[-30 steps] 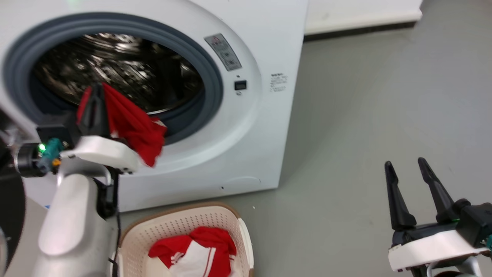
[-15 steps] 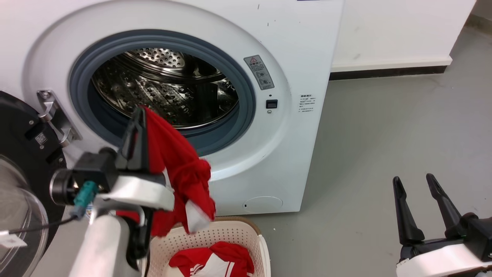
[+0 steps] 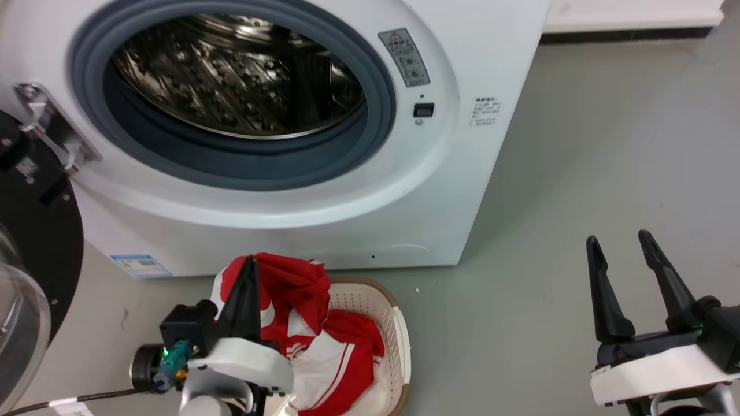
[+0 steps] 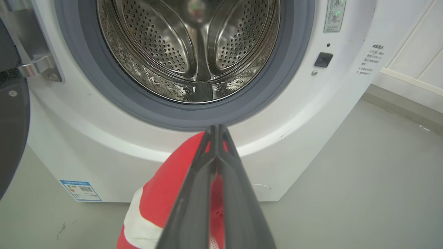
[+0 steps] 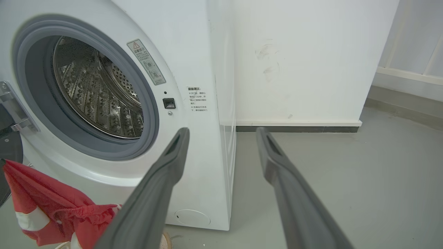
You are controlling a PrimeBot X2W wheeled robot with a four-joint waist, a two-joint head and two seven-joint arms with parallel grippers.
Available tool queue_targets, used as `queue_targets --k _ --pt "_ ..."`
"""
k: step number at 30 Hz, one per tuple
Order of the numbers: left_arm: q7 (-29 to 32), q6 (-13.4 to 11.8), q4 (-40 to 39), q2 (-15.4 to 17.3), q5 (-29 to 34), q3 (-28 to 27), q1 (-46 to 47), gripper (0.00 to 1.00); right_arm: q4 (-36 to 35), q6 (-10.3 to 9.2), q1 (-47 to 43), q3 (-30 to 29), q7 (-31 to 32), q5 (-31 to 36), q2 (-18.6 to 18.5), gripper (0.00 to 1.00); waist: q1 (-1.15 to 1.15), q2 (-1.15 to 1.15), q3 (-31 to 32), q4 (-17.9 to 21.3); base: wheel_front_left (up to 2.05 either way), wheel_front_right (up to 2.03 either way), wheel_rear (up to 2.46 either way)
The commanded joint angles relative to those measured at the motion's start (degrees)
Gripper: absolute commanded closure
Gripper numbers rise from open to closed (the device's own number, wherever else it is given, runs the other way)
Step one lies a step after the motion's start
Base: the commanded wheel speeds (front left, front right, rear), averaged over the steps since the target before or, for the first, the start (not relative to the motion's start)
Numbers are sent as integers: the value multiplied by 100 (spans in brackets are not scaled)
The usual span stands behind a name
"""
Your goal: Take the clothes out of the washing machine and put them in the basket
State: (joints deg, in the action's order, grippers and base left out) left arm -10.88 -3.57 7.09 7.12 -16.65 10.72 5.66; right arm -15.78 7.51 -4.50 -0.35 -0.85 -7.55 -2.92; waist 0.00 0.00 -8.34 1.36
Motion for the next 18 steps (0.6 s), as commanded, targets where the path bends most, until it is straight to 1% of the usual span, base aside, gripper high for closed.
queue_targets --k 1,6,7,14,18 --pt "-98 -28 243 -68 -58 5 -9 100 -28 -4 157 36 -17 23 7 0 0 0 -444 15 0 0 0" --pt "-316 -34 1081 -210 -159 6 266 100 -44 -4 452 123 -59 65 7 0 0 0 -1073 83 0 0 0" --pt "-397 -12 1628 -263 -198 -56 502 100 -19 -4 633 189 -90 91 8 0 0 0 -1420 150 0 0 0" --pt "-434 -39 2583 -296 -70 -447 1184 100 59 -4 1073 318 -186 126 9 0 0 0 -2223 446 0 0 0" --pt "-430 -26 3152 -228 28 -750 1546 100 159 -4 1263 398 -265 76 8 0 0 0 -2555 633 0 0 0"
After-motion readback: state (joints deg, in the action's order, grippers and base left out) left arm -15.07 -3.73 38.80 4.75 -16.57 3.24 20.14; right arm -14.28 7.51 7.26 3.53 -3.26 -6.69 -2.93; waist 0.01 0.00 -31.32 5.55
